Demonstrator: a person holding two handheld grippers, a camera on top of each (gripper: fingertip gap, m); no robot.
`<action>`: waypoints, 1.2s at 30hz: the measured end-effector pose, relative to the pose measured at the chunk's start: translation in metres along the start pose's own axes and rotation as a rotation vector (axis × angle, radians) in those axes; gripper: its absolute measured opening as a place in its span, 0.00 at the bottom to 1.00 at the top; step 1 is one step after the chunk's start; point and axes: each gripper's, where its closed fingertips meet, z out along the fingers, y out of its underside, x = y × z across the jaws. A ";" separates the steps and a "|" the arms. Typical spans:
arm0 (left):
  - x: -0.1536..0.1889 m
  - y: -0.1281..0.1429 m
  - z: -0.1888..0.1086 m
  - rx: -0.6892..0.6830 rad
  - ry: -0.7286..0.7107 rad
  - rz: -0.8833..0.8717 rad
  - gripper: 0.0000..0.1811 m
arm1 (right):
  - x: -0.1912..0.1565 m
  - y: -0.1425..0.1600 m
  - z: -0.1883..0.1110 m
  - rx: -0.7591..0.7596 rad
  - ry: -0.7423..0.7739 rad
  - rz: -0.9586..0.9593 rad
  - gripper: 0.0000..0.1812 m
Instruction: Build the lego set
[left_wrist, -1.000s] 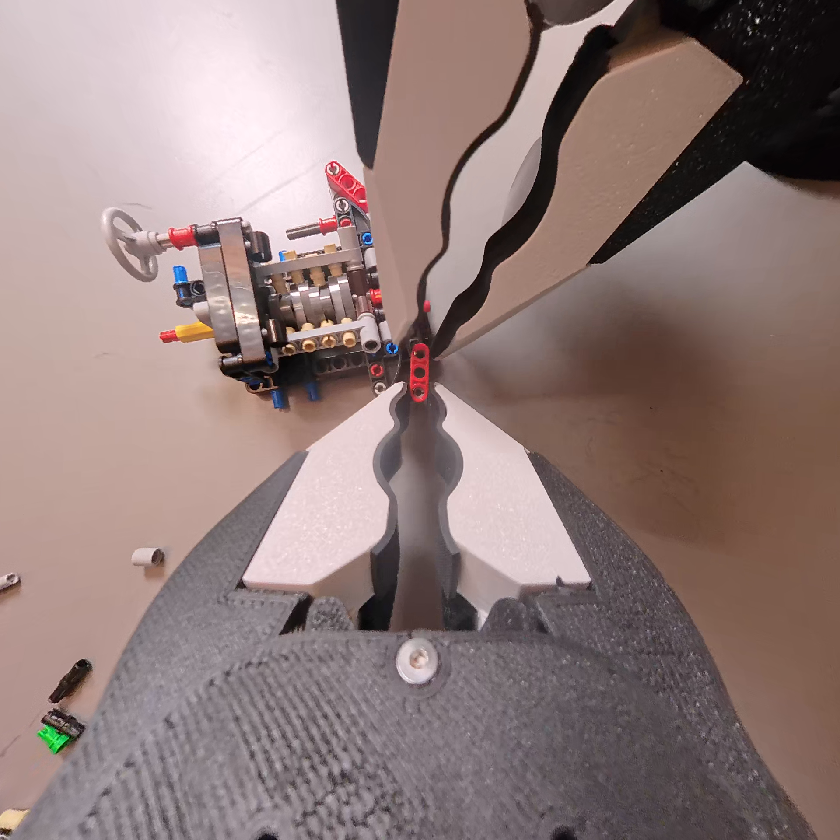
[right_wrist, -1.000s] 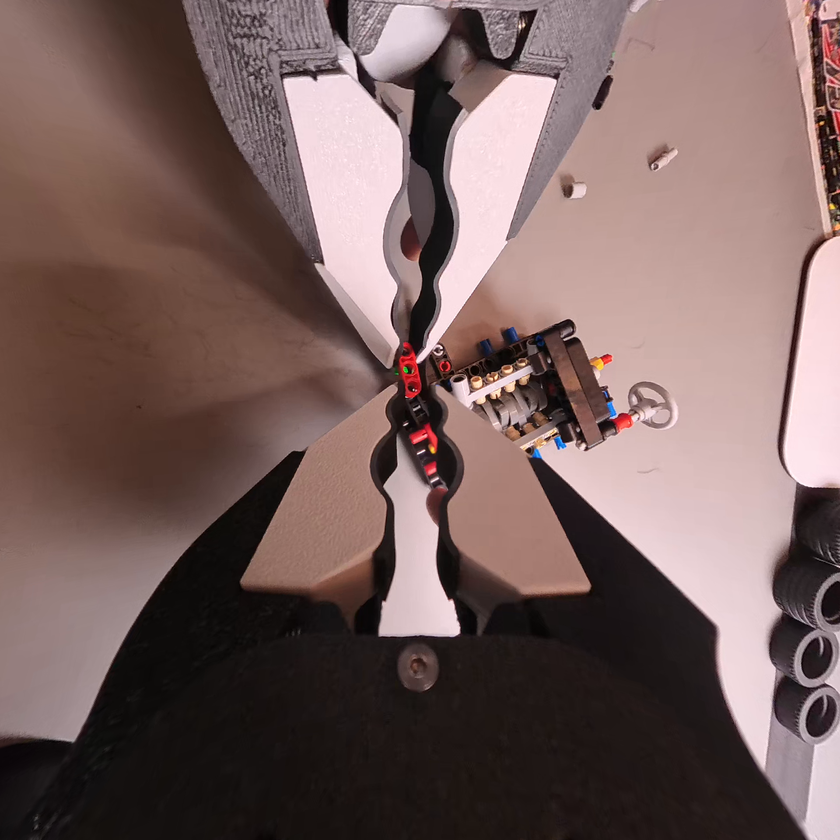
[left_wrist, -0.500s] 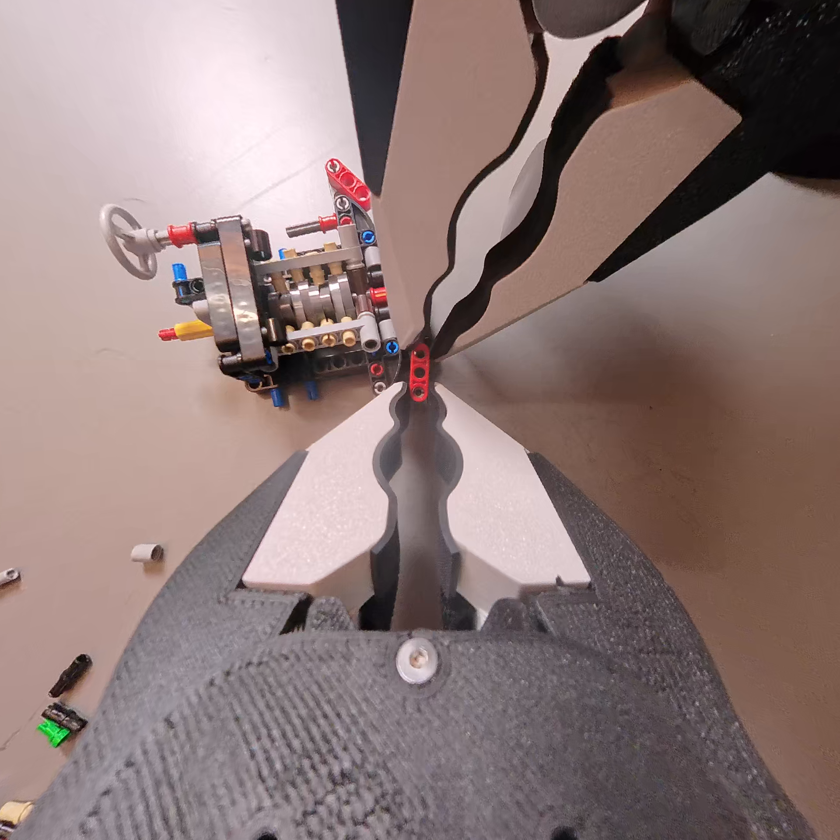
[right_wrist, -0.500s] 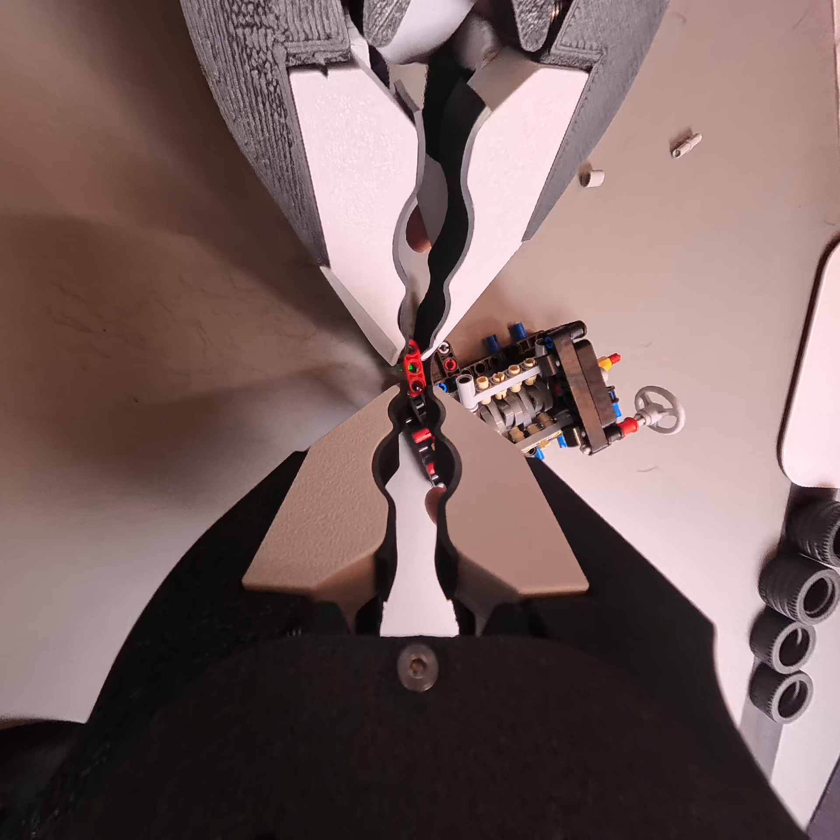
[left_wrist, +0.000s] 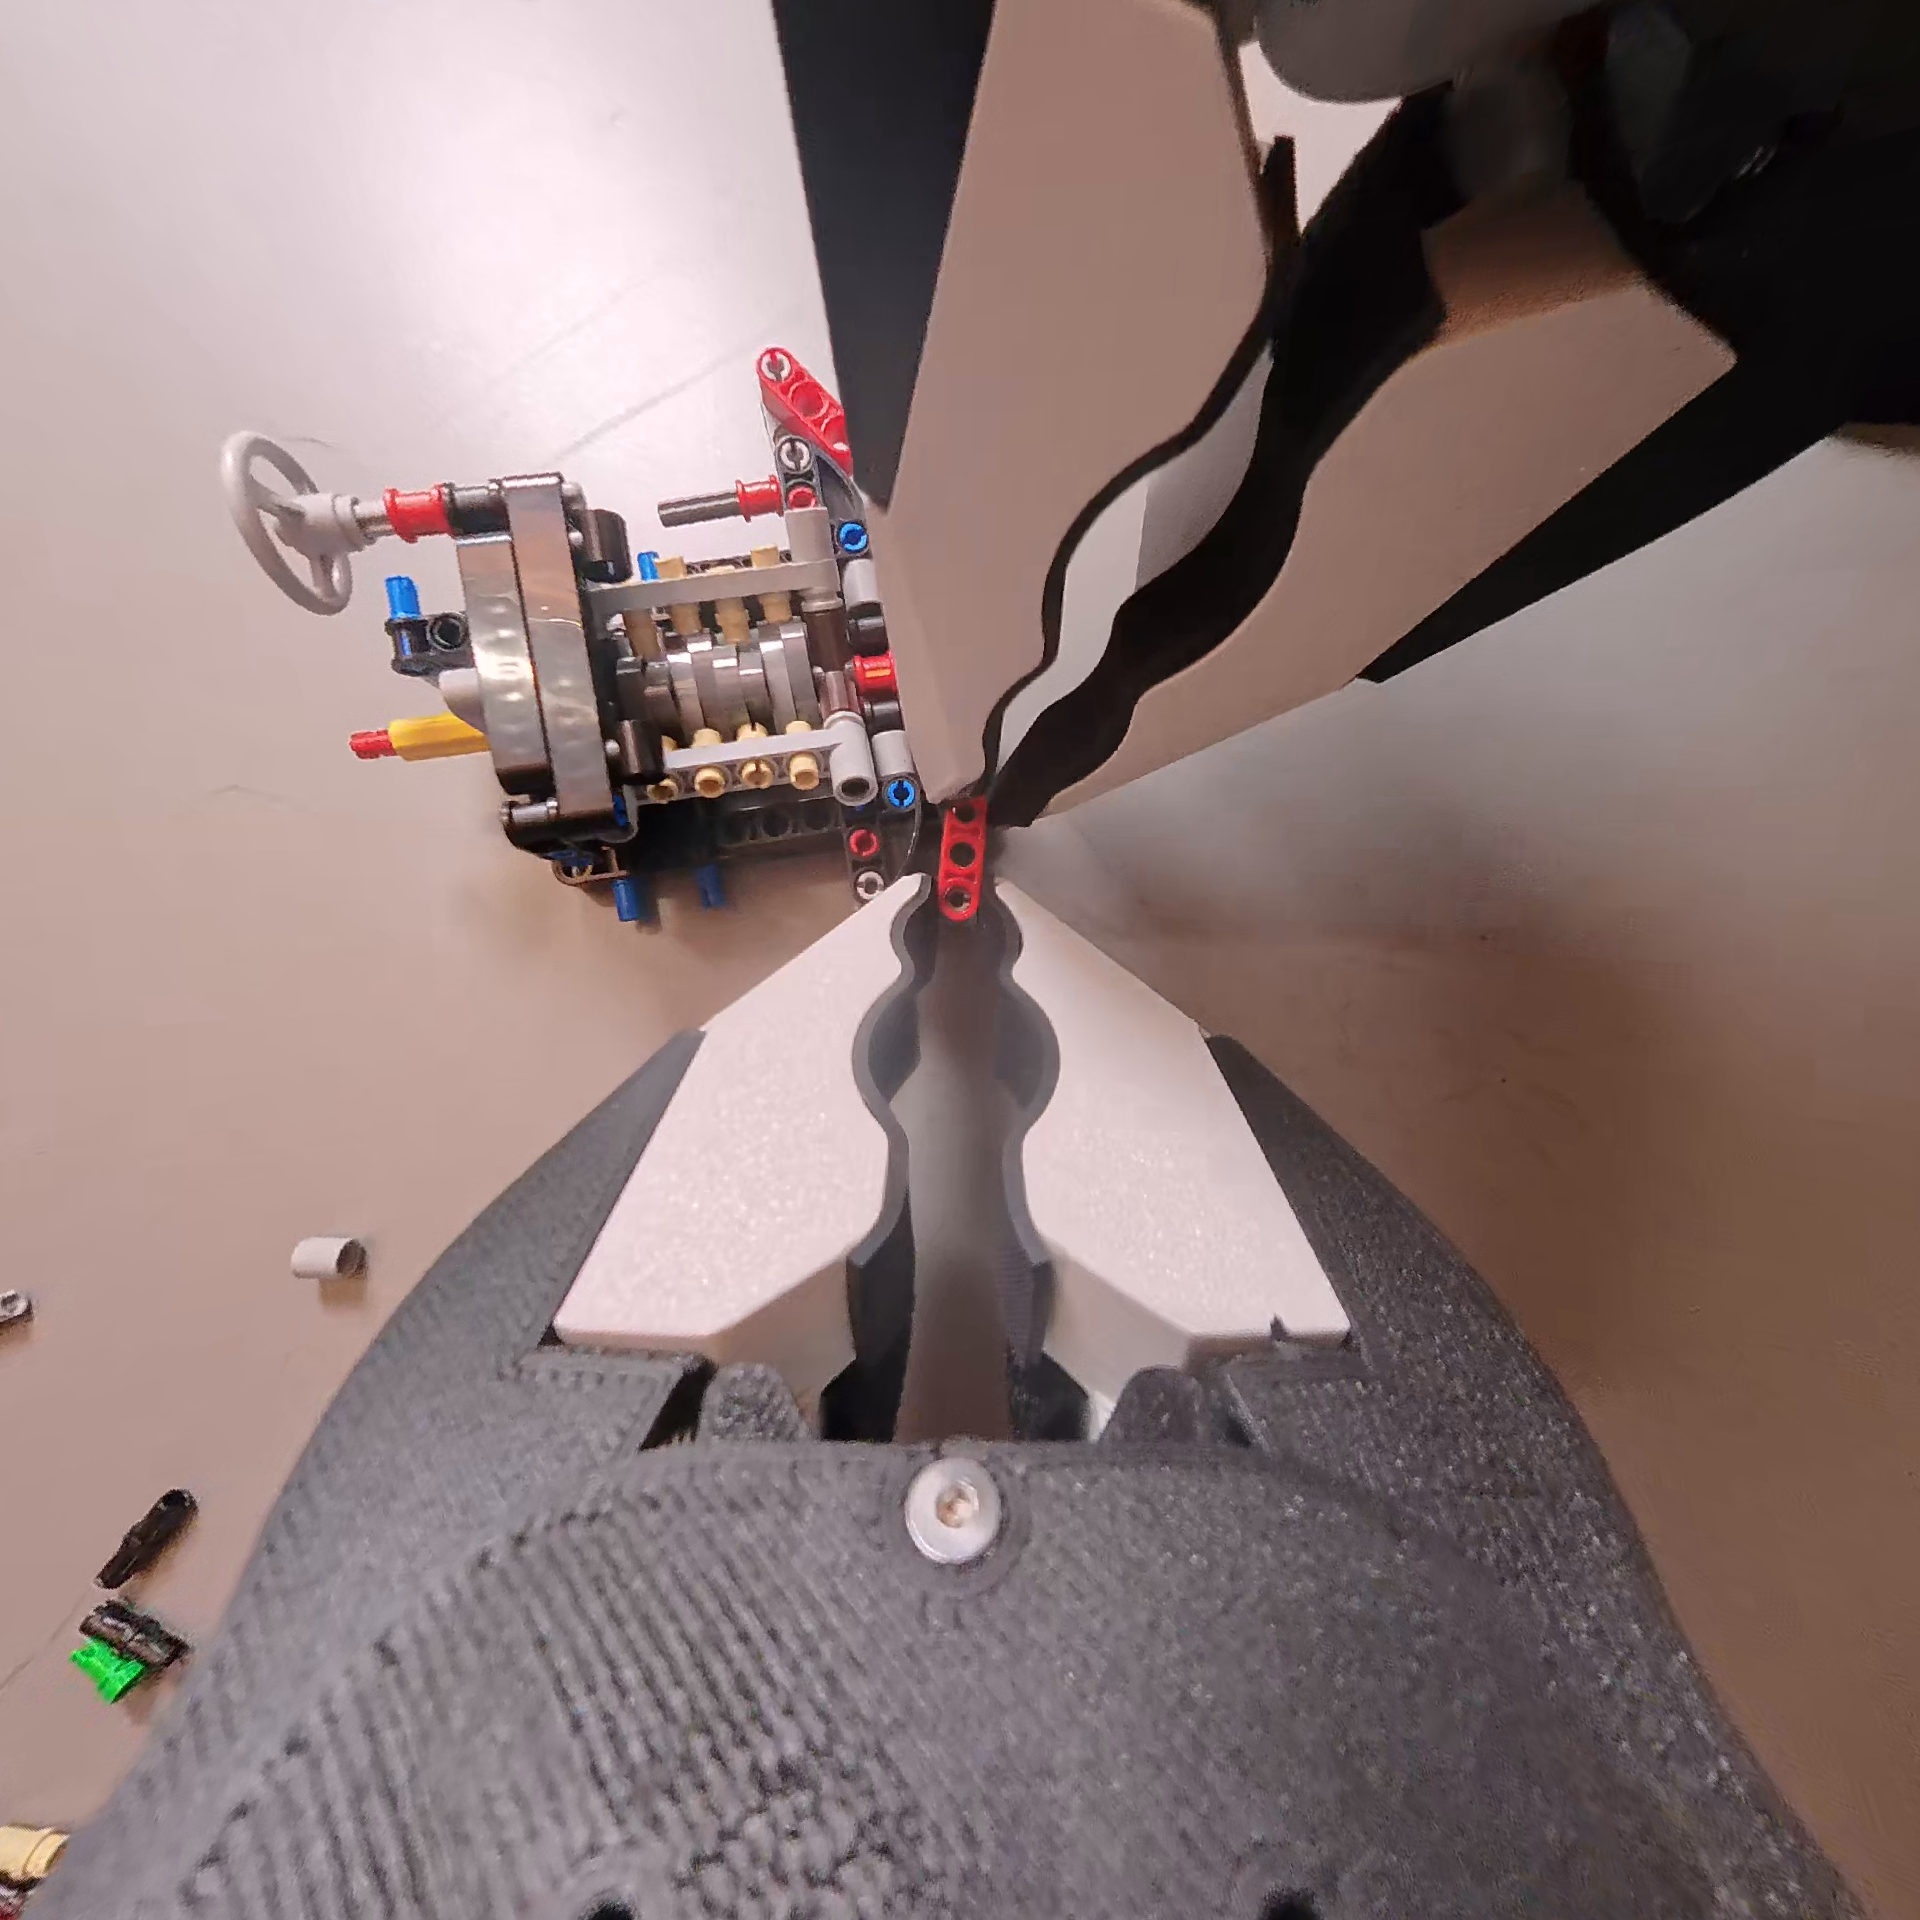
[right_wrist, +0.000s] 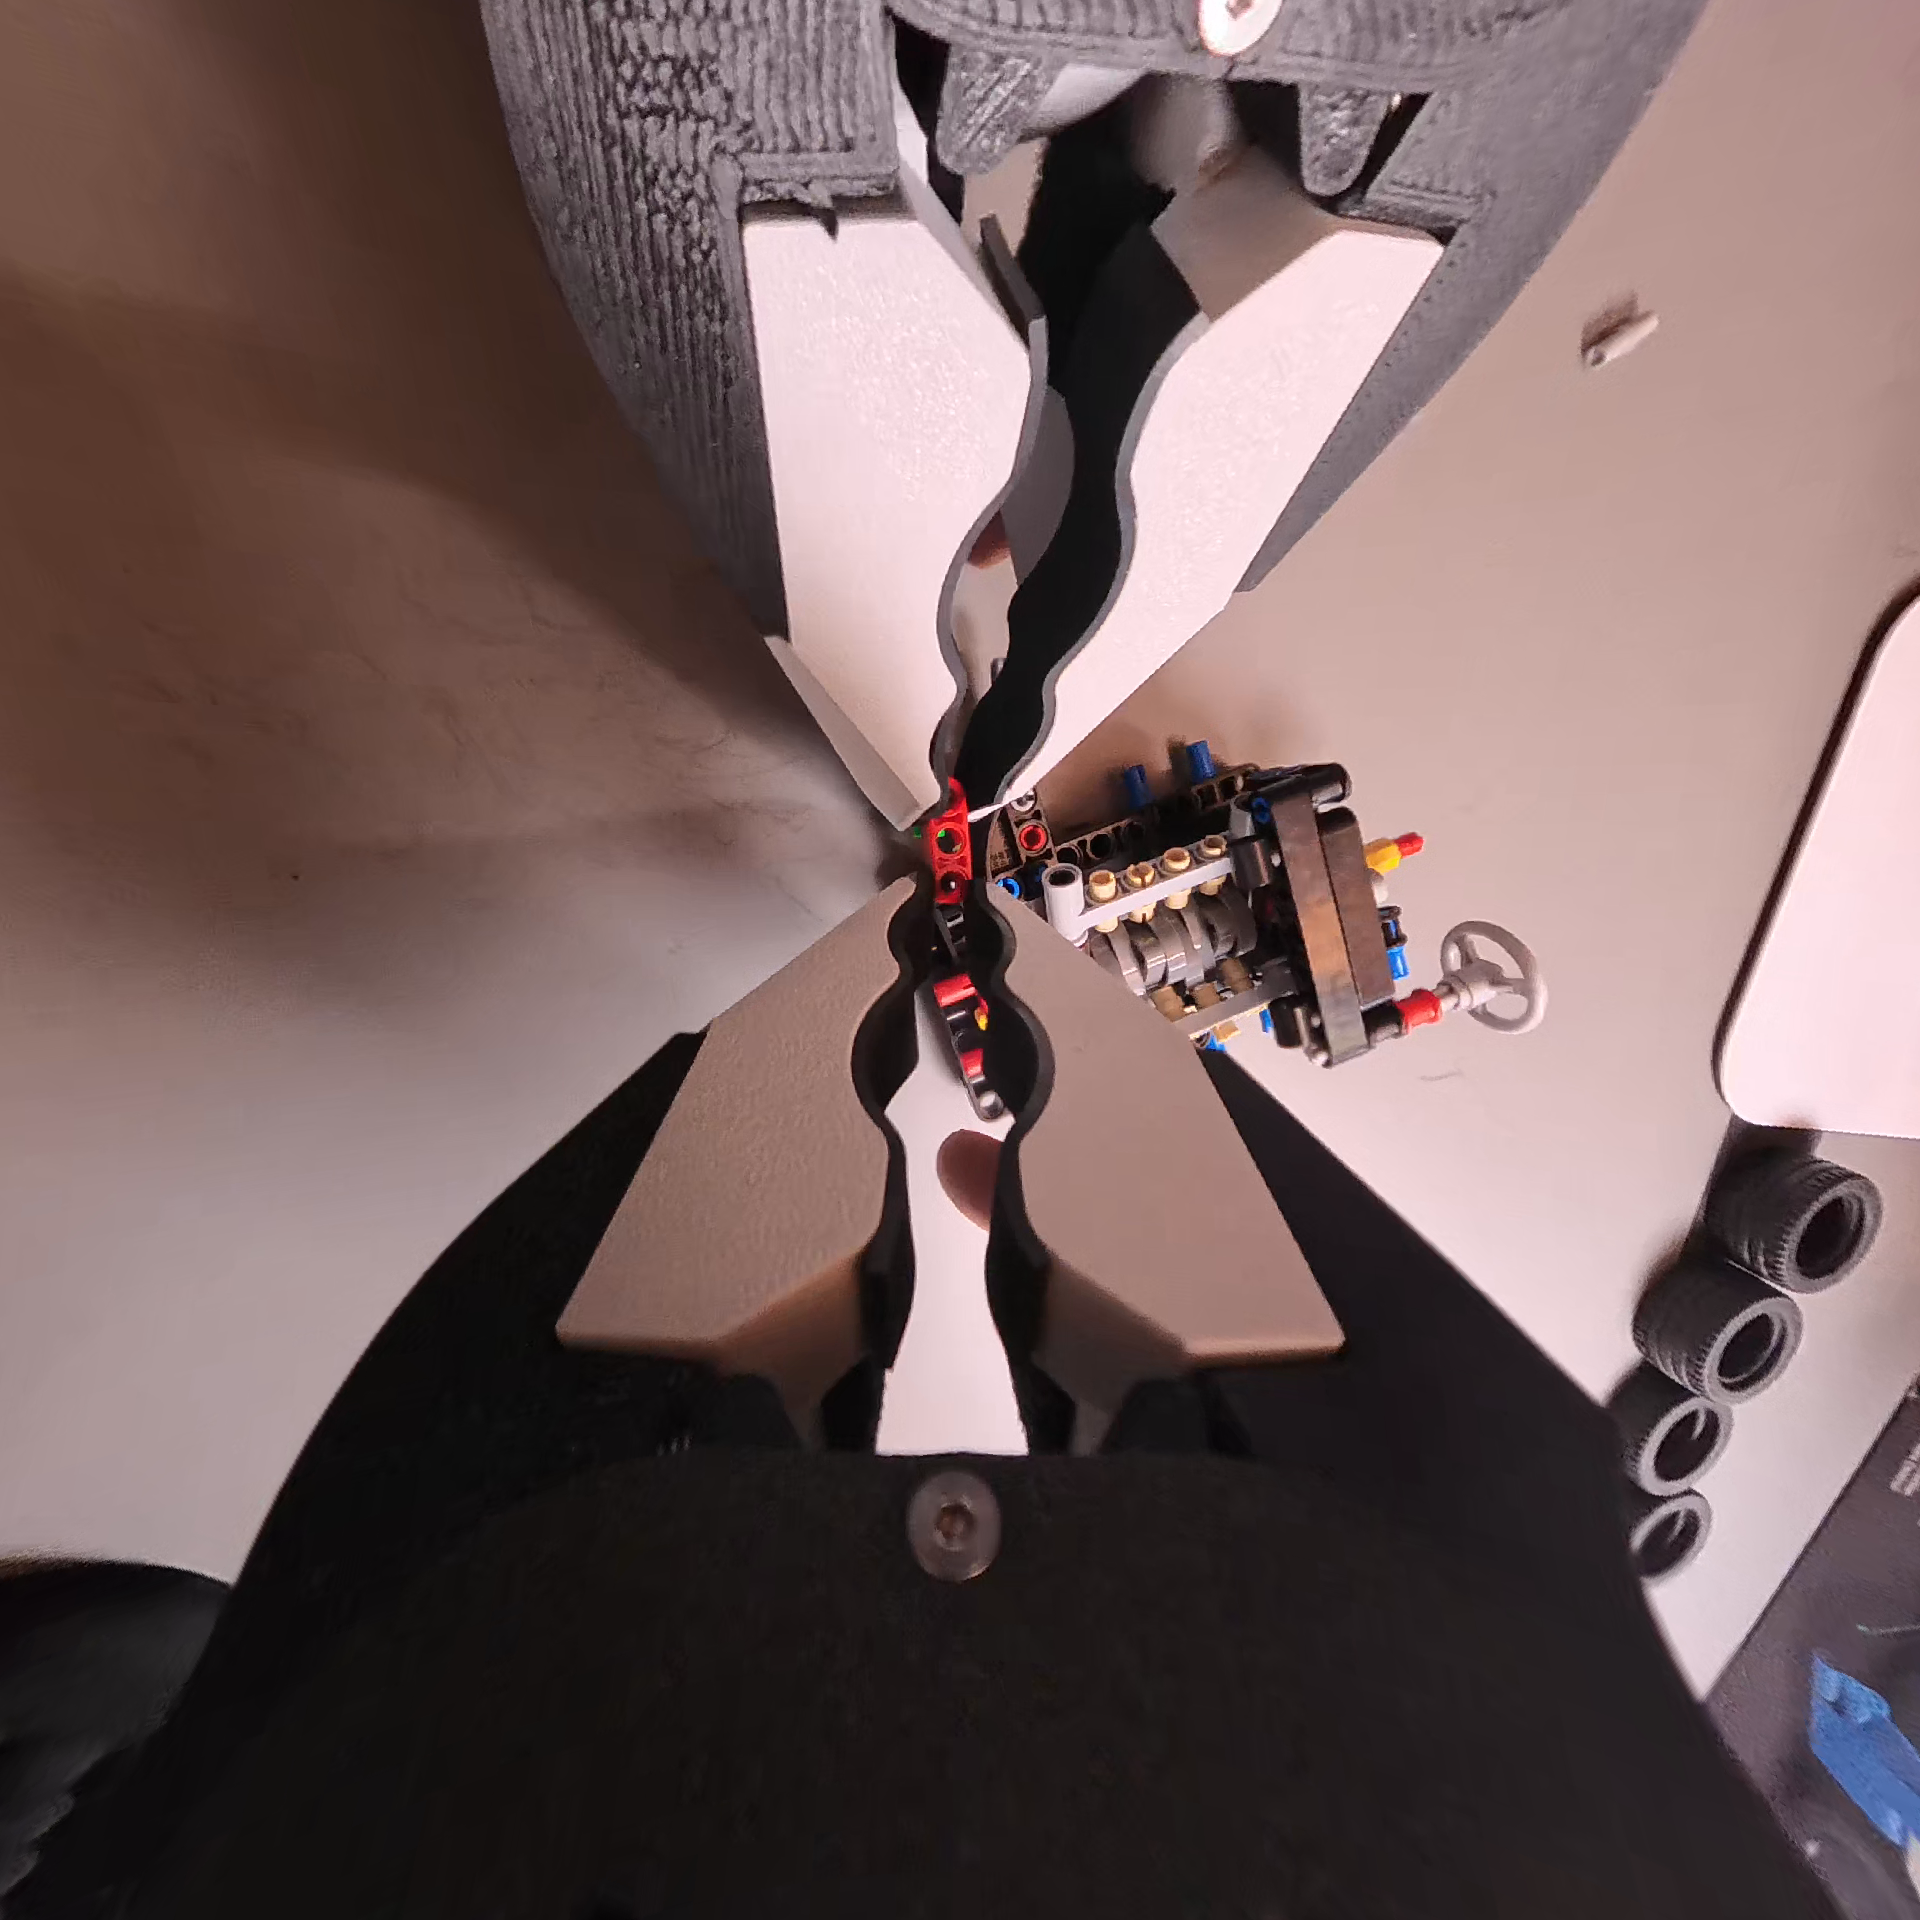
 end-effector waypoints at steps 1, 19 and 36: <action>0.000 0.000 0.000 0.002 0.003 -0.003 0.03 | 0.000 0.000 0.000 -0.006 -0.006 -0.005 0.02; -0.003 0.001 0.000 0.039 -0.016 -0.002 0.04 | 0.000 0.001 0.003 0.023 0.044 0.011 0.03; -0.005 -0.003 -0.018 0.150 -0.070 0.094 0.06 | 0.002 -0.005 -0.008 0.254 0.134 0.144 0.05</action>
